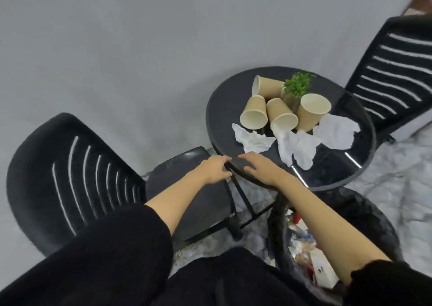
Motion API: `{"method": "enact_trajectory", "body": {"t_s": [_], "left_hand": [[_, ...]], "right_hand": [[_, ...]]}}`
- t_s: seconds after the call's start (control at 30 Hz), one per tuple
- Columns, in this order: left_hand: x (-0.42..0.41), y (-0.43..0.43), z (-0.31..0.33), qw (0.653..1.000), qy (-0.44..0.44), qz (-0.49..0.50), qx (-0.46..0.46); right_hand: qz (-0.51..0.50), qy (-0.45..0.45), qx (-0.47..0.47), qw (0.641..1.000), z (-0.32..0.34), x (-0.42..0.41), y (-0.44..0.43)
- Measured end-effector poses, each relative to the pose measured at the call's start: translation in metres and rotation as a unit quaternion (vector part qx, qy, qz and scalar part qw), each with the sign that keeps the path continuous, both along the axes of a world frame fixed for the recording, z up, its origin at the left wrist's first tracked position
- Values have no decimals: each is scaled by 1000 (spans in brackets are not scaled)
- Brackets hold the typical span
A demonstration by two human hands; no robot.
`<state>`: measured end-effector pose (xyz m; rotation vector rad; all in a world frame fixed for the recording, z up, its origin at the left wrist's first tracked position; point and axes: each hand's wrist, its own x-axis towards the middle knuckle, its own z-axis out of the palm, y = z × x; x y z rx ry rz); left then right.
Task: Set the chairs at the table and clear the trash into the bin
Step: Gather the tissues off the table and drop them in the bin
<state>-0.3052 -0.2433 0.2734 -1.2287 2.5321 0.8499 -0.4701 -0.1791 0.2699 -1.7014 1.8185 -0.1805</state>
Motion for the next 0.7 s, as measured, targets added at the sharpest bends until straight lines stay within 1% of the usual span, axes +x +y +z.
{"method": "enact_trajectory", "body": {"t_s": [0.07,0.13,0.23,0.33,0.47,0.6,0.7], "left_hand": [[-28,-10,-2,999,5,-40,4],[-52,-21,-2,998,29,-60,-13],[-78,-36,-5,994,81,-55,-52],[-91,-47,-17,992,99,-46,-68],[-98,-53,-36,991,95,-41,-84],[-98,-59,-47,992,58,-60,-92],[-98,-66,-50,989,48,-80,-116]], "right_hand": [[-35,12,-26,999,0,-22,5],[-71,27,-61,995,-1,-44,6],[-115,47,-92,988,-4,-73,6],[-133,59,-94,985,-11,-90,1],[-145,79,-86,983,-28,-97,-13],[-157,86,-65,982,-44,-97,-18],[-181,87,-87,976,-51,-92,-17]]}}
